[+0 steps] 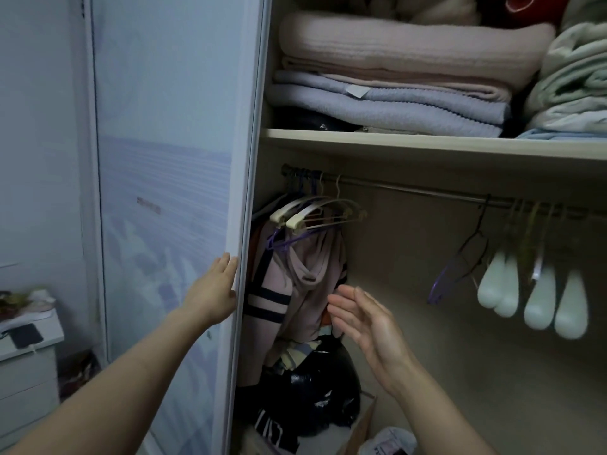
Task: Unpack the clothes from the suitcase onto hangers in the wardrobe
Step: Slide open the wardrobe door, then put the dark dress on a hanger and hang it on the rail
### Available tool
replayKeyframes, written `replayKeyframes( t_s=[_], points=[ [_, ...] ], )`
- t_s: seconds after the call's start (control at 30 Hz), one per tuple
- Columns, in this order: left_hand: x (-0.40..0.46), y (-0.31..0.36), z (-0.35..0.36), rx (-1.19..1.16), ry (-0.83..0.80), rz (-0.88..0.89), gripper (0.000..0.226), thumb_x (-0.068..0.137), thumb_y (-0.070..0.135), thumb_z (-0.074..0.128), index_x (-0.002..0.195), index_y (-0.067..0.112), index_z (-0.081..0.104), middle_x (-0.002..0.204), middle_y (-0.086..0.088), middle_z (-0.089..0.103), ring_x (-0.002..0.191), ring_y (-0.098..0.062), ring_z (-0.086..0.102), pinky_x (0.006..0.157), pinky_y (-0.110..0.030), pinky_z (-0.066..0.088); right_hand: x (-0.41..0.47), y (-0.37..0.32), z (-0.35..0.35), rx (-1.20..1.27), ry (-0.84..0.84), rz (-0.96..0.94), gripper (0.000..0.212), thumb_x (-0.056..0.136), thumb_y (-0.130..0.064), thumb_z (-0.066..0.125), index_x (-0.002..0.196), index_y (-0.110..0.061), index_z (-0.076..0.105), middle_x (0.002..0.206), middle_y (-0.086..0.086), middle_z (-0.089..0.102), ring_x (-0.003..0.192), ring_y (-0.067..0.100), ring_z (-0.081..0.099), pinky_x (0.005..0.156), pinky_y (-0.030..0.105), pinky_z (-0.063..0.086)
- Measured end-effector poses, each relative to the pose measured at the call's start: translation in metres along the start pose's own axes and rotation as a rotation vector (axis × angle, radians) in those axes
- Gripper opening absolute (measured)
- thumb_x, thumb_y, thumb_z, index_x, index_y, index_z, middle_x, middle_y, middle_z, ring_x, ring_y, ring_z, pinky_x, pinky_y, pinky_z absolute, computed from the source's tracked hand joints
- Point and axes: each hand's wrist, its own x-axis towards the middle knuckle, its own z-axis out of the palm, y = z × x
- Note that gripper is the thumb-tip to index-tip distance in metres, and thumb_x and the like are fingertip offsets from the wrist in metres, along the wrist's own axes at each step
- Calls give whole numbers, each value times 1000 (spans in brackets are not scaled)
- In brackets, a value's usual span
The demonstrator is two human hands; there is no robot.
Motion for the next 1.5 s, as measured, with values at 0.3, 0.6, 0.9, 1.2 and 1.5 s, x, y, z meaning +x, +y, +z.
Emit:
replayKeyframes(
  t_s=[0.3, 0.6, 0.9, 1.2, 1.5],
  points=[
    [-69, -3, -5, 20, 66, 14, 52, 96, 14, 40, 145, 15, 24, 154, -3, 21, 142, -18, 19, 109, -31, 28, -24, 7, -4, 2, -37, 19, 25, 97, -28, 38, 107, -18, 59, 110, 10, 67, 102, 20, 64, 93, 33, 47],
    [-161, -18, 0, 55, 91, -134, 47, 94, 16, 43, 141, 18, 36, 150, 1, 33, 136, -19, 33, 105, -33, 37, -37, 52, 14, -4, -272, 141, 23, 98, -24, 38, 101, -20, 61, 99, 7, 67, 87, 21, 63, 88, 32, 45],
    [-272, -44, 61, 52, 16, -495, 44, 94, 15, 43, 138, 17, 41, 140, -4, 48, 124, -26, 48, 97, -36, 43, -63, 162, 32, -48, -512, 421, 19, 97, -21, 41, 97, -20, 60, 96, 4, 65, 82, 17, 62, 82, 27, 45],
    [-349, -72, 152, -116, -127, -707, 42, 92, 24, 40, 133, 18, 47, 122, -7, 63, 110, -30, 59, 87, -42, 49, -100, 265, 37, -147, -563, 693, 18, 98, -20, 43, 98, -20, 61, 99, 3, 67, 87, 16, 65, 84, 27, 48],
    [-388, -117, 253, -240, -290, -790, 39, 95, 16, 40, 133, 17, 49, 126, -4, 60, 114, -28, 57, 89, -40, 47, -126, 378, 35, -319, -458, 839, 17, 96, -15, 47, 101, -17, 63, 98, 4, 68, 89, 17, 65, 90, 28, 47]
  ],
)
